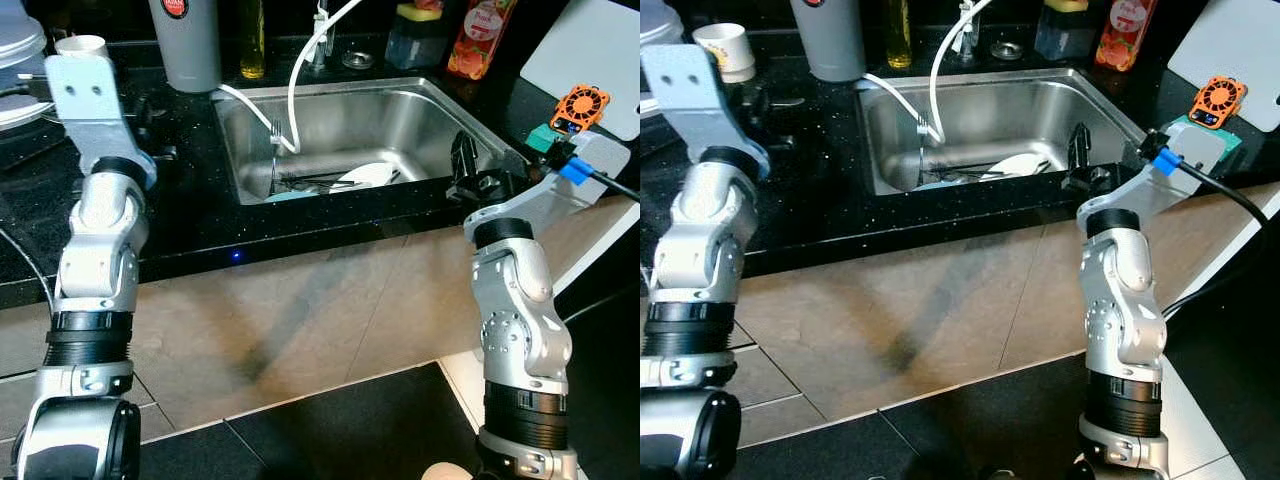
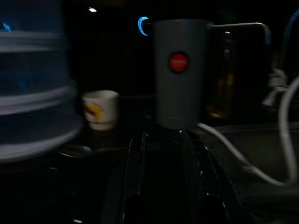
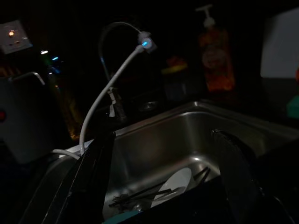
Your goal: Kitchen organization
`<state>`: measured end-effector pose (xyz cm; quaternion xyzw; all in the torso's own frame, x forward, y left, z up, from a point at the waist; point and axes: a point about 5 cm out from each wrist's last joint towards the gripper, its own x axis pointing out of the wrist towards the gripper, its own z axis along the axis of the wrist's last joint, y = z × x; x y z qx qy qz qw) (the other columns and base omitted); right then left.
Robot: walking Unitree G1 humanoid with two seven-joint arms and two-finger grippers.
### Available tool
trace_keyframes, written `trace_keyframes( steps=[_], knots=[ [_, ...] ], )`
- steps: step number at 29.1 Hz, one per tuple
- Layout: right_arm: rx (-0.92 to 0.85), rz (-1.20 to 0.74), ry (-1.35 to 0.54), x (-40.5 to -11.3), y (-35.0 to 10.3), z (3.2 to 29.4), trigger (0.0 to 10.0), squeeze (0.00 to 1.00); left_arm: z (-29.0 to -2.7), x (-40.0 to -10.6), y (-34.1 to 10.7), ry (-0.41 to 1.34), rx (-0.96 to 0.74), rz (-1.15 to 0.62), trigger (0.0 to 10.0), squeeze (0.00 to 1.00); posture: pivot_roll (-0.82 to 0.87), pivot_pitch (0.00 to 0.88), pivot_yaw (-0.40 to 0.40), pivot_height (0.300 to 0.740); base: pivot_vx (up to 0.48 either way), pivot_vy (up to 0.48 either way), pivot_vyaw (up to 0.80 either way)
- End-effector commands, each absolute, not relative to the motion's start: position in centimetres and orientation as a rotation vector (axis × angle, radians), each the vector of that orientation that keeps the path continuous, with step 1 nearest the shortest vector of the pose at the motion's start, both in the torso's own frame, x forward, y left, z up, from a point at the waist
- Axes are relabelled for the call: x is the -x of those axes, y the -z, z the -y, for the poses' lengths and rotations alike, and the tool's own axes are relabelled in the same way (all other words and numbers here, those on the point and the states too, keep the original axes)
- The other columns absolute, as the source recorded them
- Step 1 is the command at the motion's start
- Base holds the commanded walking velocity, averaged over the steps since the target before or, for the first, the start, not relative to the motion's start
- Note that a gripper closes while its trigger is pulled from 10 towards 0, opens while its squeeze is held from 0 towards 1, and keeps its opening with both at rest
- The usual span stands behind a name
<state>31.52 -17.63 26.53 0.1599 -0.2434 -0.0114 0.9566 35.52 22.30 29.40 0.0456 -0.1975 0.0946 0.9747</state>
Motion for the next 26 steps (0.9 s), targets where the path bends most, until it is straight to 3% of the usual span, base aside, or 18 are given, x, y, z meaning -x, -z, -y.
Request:
trace_keyframes(
  steps=[1, 3, 6, 15, 26],
  knots=[
    [-0.309, 0.496, 0.014, -31.6, -26.5, 17.5, 10.0, 0.0, -22.7, -35.5, -30.0, -0.212, -0.123, 0.422, 10.0, 0.0, 0.09, 0.052, -0.012, 0.74, 0.0, 0.0, 0.0],
    [-0.319, 0.503, -0.005, -31.5, -26.6, 17.4, 10.0, 0.0, -25.5, -35.9, -30.2, -0.325, -0.079, 0.362, 10.0, 0.0, 0.09, 0.057, -0.02, 0.74, 0.0, 0.0, 0.0],
    [-0.32, 0.504, -0.009, -31.5, -26.7, 17.3, 10.0, 0.0, -25.9, -36.2, -29.8, -0.358, -0.143, 0.306, 10.0, 0.0, 0.1, 0.057, -0.022, 0.74, 0.0, 0.0, 0.0],
    [-0.316, 0.51, -0.018, -31.6, -26.9, 17.2, 10.0, 0.0, -24.5, -36.4, -29.5, -0.298, -0.147, 0.332, 10.0, 0.0, 0.1, 0.06, -0.022, 0.74, 0.0, 0.0, 0.0],
    [-0.322, 0.491, -0.015, -31.7, -26.5, 17.2, 10.0, 0.0, -24.7, -36.5, -29.4, -0.306, -0.133, 0.337, 10.0, 0.0, 0.1, 0.067, -0.026, 0.74, 0.0, 0.0, 0.0]
  ],
)
